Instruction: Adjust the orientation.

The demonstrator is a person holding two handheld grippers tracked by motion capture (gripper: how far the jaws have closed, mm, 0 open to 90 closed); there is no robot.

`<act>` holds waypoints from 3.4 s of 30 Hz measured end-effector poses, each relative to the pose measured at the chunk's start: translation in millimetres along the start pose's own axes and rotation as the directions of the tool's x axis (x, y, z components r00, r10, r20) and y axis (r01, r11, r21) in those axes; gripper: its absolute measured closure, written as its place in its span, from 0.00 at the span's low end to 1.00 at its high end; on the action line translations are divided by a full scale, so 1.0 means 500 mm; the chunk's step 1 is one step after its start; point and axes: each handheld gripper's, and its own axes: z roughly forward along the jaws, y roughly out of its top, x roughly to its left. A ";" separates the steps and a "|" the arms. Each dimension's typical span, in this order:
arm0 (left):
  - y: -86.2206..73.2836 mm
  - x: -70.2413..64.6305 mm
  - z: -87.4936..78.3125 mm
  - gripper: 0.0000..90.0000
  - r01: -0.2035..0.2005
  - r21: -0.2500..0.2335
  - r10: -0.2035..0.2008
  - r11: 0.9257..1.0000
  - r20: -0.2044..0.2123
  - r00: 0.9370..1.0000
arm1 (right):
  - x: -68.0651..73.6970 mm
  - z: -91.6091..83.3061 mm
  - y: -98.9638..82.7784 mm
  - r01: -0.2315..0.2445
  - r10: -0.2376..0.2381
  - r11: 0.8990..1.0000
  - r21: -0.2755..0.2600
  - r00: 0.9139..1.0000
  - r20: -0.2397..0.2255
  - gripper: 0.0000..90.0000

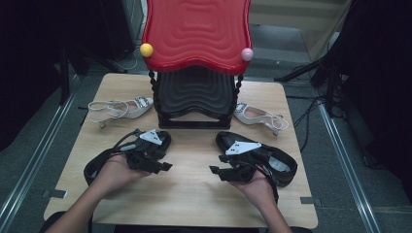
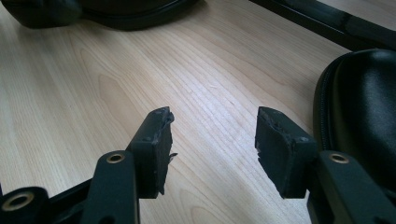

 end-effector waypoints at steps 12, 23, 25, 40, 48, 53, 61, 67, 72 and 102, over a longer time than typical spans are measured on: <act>-0.020 0.037 -0.071 0.51 0.035 -0.020 -0.036 0.999 -0.069 0.997 | 0.004 0.014 0.012 0.024 -0.023 0.999 0.030 1.000 -0.019 0.50; -0.065 0.076 -0.133 0.51 0.062 -0.011 -0.062 0.998 -0.114 0.992 | 0.014 0.030 0.022 0.060 -0.058 0.997 0.043 0.997 -0.045 0.51; -0.074 0.084 -0.150 0.51 0.070 -0.017 -0.072 0.997 -0.124 0.990 | 0.013 0.032 0.024 0.059 -0.057 0.997 0.045 0.997 -0.046 0.51; -0.158 0.132 -0.223 0.50 0.130 -0.004 -0.129 0.991 -0.171 0.977 | 0.009 0.036 0.026 0.053 -0.050 0.997 0.051 0.998 -0.049 0.51; -0.191 0.153 -0.198 0.51 0.158 0.015 -0.154 0.987 -0.161 0.975 | 0.010 0.039 0.026 0.052 -0.049 0.997 0.054 0.997 -0.051 0.51; -0.192 0.173 -0.157 0.53 0.159 0.017 -0.155 0.987 -0.127 0.980 | 0.011 0.041 0.026 0.052 -0.049 0.997 0.059 0.998 -0.048 0.51; -0.170 0.194 -0.108 0.63 0.165 0.067 -0.156 0.984 -0.120 0.980 | 0.007 0.038 0.025 0.041 -0.039 0.998 0.053 0.998 -0.044 0.51; -0.175 0.208 -0.112 0.91 0.183 0.060 -0.174 0.981 -0.136 0.975 | 0.008 0.037 0.024 0.043 -0.040 0.998 0.055 0.998 -0.045 0.52; -0.164 0.199 -0.114 0.95 0.186 0.063 -0.176 0.981 -0.132 0.976 | 0.002 0.034 0.025 0.028 -0.026 0.999 0.041 0.999 -0.045 0.52; 0.026 0.056 0.018 0.95 0.163 0.028 -0.159 0.986 -0.122 0.980 | -0.007 0.005 0.010 -0.008 0.008 1.000 0.018 1.000 -0.001 0.53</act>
